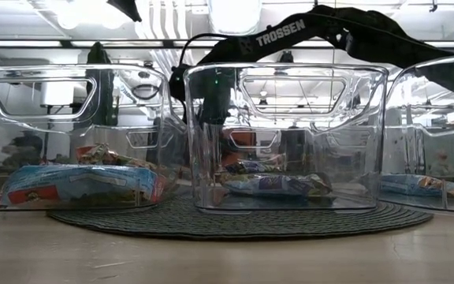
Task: Pick and place Granola Bars by type
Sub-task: Put the yellow granola bar into the right transparent bin
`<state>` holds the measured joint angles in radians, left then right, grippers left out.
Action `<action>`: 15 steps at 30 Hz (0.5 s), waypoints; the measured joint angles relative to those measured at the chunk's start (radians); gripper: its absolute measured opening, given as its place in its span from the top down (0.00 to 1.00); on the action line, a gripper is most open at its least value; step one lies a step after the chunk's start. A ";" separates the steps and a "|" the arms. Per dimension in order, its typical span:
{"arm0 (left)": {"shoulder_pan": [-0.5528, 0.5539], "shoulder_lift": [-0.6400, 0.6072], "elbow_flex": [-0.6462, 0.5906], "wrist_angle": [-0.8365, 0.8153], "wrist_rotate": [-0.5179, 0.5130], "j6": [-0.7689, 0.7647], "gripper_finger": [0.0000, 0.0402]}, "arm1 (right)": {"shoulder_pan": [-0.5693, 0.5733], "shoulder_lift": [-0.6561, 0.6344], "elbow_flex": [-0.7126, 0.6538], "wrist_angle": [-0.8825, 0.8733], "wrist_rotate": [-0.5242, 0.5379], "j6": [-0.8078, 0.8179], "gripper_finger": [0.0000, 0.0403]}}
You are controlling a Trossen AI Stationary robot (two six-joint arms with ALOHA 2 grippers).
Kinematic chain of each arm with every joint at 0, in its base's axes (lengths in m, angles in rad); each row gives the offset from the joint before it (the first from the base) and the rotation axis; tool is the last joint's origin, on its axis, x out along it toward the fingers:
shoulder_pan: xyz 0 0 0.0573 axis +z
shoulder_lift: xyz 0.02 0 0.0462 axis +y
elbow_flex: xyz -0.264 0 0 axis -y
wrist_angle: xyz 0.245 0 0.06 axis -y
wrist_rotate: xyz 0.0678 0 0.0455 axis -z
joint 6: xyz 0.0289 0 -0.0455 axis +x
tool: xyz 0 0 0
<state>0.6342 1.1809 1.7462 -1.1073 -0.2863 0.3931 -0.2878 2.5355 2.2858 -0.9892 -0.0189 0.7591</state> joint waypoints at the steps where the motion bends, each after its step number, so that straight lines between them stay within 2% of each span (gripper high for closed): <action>1: 0.000 0.000 0.000 0.000 0.000 0.000 0.46 | 0.001 0.000 -0.001 0.000 0.004 -0.001 0.46; 15: 0.000 0.000 0.000 0.000 0.000 0.000 0.46 | 0.026 0.000 -0.035 0.008 0.098 -0.057 0.46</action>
<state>0.6346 1.1809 1.7462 -1.1076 -0.2863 0.3931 -0.2615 2.5355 2.2509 -0.9811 0.0791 0.7022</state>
